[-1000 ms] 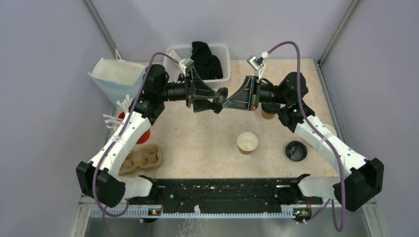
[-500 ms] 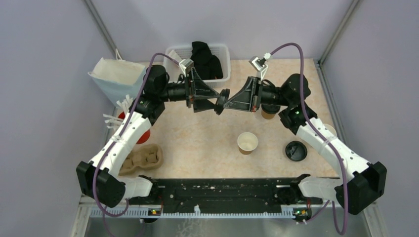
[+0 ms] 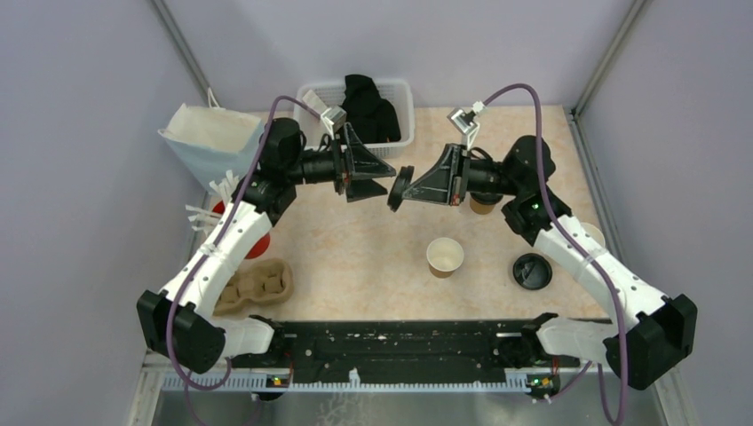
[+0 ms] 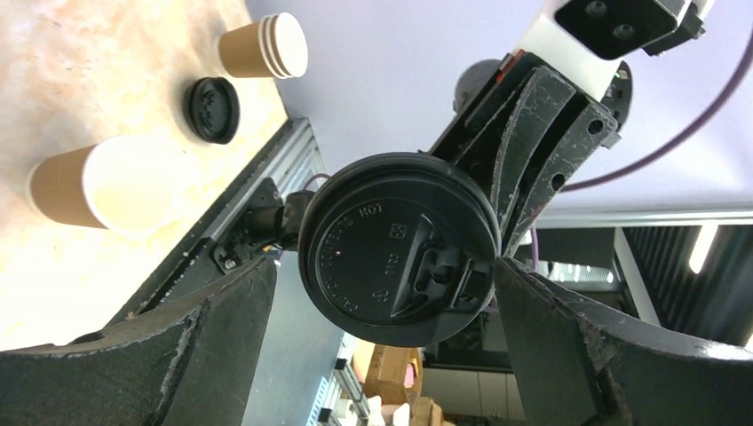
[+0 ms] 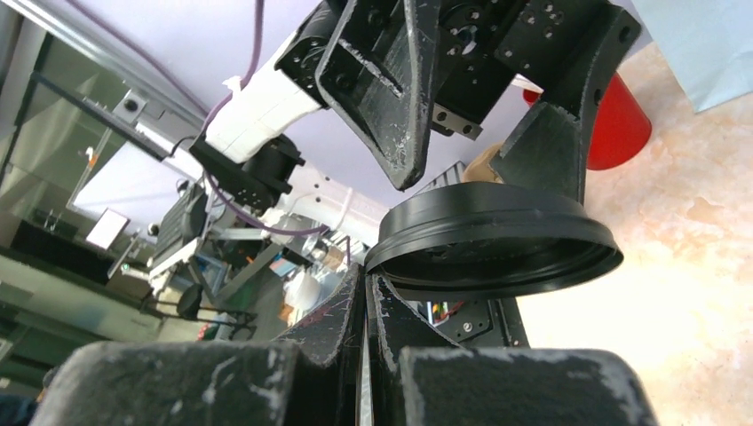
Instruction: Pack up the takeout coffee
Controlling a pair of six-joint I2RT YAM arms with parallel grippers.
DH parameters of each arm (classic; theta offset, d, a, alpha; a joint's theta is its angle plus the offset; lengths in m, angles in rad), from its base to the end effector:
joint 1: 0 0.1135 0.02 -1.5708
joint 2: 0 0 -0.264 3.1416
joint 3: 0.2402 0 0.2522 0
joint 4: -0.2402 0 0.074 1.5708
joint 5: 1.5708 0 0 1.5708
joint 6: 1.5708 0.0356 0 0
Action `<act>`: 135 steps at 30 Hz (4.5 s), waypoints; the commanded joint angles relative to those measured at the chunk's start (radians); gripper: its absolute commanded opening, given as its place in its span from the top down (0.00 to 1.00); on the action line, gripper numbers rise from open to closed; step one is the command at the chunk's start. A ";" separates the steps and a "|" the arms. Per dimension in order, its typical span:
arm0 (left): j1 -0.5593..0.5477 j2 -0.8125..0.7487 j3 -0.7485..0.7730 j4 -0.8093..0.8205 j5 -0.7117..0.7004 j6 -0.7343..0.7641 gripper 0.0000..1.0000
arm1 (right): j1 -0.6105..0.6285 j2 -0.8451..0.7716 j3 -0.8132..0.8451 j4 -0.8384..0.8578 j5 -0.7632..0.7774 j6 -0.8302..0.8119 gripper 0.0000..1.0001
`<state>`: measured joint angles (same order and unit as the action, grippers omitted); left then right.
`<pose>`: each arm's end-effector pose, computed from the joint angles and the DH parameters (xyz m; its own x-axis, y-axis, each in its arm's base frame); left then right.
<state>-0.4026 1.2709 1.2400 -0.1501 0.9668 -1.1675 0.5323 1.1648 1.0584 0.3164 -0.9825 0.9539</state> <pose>0.2474 -0.1372 0.4012 -0.9548 -0.1611 -0.2498 0.2273 0.1454 -0.9629 0.2067 0.1561 0.4092 -0.6976 0.1144 -0.7072 -0.7150 -0.0486 0.6974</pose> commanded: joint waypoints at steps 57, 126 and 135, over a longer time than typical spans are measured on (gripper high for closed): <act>0.038 -0.049 0.177 -0.079 -0.094 -0.035 0.02 | -0.118 -0.054 -0.099 0.532 0.012 0.175 1.00; 0.013 0.061 0.288 -0.092 0.039 -0.023 0.07 | -0.057 0.209 0.049 0.719 -0.125 0.252 1.00; 0.009 0.106 0.387 -0.275 0.006 0.119 0.02 | -0.051 0.188 0.080 0.565 -0.121 0.151 1.00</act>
<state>-0.3805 1.3724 1.5509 -0.3599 0.9424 -1.1049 0.4759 1.3720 1.0843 0.9562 -1.1122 1.1866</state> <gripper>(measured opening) 0.976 0.003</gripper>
